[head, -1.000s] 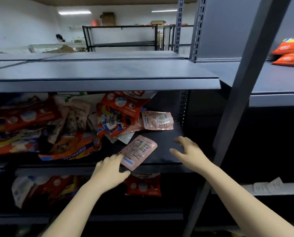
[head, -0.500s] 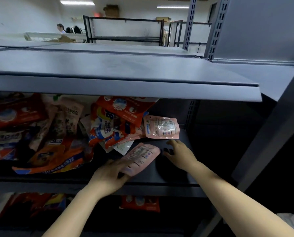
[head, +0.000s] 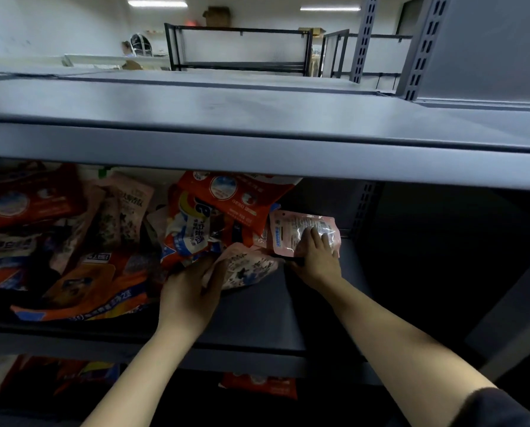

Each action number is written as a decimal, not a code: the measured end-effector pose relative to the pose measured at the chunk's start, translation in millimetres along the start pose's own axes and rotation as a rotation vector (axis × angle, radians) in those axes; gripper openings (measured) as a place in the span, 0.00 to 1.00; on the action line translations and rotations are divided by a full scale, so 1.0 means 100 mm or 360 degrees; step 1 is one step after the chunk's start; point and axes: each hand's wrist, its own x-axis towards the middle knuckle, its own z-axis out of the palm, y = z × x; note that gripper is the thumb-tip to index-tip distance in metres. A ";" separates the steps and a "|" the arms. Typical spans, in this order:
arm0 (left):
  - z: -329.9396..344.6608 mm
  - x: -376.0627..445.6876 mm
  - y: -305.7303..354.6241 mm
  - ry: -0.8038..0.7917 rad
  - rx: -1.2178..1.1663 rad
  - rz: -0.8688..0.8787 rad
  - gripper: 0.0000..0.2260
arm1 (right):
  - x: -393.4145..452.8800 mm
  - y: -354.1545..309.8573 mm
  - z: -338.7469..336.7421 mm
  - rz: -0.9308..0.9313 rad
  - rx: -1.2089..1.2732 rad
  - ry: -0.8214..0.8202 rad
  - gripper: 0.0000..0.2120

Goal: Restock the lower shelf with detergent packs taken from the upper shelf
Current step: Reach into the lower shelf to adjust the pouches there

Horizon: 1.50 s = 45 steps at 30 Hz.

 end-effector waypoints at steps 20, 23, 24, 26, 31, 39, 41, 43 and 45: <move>-0.13 0.01 0.80 0.0000 -0.0074 -0.0516 0.09 | -0.83 0.19 -0.62 -0.0083 0.0380 0.0371 0.14; -0.30 -0.06 1.19 0.0106 0.0249 -0.0386 0.14 | -1.33 0.23 -0.84 -0.0084 0.0691 0.0603 0.05; -0.36 -0.10 1.31 0.0140 0.0263 -0.0284 0.12 | -1.49 0.23 -0.90 -0.0070 0.0736 0.0644 0.03; -0.48 -0.21 1.55 0.0184 0.0268 -0.0091 0.09 | -1.79 0.24 -1.01 -0.0065 0.0765 0.0698 0.06; -0.72 -0.34 2.10 0.0167 0.0310 0.0205 0.11 | -2.50 0.37 -1.32 -0.0229 0.0744 0.1191 0.08; -0.83 -0.35 3.13 0.0264 0.0234 0.0652 0.10 | -3.04 0.75 -2.18 -0.0465 0.0608 0.2058 0.15; -0.78 -0.30 3.38 0.0318 0.0183 0.0687 0.11 | -3.07 0.91 -2.41 -0.0439 0.0532 0.2172 0.10; -0.71 -0.23 3.64 0.0379 0.0112 0.0713 0.11 | -3.07 1.10 -2.65 -0.0359 0.0552 0.2291 0.08; -0.60 -0.16 3.90 0.0443 0.0045 0.0760 0.11 | -3.05 1.29 -2.93 -0.0298 0.0663 0.2370 0.09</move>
